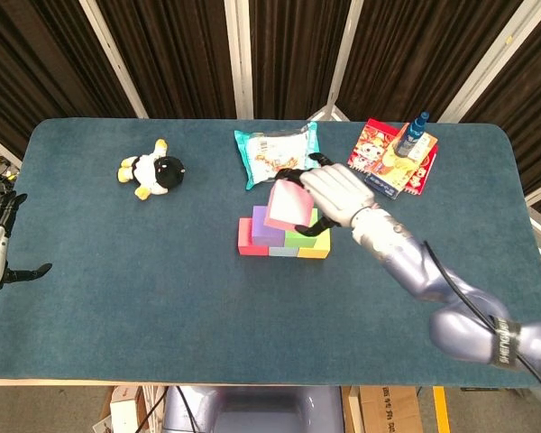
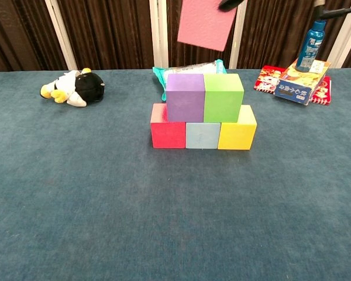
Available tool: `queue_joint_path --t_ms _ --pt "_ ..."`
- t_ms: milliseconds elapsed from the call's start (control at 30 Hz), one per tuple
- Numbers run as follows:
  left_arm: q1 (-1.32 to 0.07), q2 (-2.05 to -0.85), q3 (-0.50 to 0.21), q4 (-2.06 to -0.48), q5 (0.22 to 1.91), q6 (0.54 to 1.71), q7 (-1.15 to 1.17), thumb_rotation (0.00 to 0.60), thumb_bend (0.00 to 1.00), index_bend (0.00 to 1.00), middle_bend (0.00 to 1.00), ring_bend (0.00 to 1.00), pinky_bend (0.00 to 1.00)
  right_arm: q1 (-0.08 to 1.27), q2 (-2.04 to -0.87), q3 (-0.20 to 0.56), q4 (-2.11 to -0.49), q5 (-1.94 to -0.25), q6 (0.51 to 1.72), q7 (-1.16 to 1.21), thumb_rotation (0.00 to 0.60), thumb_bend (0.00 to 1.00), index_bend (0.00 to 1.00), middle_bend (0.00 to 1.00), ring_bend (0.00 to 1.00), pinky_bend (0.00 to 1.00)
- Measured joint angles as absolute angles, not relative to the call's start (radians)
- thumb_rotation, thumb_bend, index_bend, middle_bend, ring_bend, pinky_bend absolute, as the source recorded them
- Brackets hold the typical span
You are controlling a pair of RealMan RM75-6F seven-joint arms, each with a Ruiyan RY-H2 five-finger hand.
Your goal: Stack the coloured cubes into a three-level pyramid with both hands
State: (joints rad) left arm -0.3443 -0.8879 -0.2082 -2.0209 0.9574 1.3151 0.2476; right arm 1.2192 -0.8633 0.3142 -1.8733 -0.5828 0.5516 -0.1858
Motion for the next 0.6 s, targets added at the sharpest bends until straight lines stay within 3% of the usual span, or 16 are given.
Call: queue_joint_path --t_ms 333,600 --pt "-0.344 -0.886 -0.208 -2.006 0.945 1.303 0.238 0.600 0.09 0.00 0.00 0.00 0.00 1.342 -0.980 0.180 -1.754 -0.524 0.545 -0.292 0.600 0.31 0.22 0.54 0.54 0.05" --pt "-0.345 -0.888 -0.207 -2.002 0.940 1.301 0.241 0.600 0.09 0.00 0.00 0.00 0.00 1.363 -0.999 0.152 -1.707 -0.516 0.513 -0.274 0.600 0.31 0.22 0.54 0.53 0.05"
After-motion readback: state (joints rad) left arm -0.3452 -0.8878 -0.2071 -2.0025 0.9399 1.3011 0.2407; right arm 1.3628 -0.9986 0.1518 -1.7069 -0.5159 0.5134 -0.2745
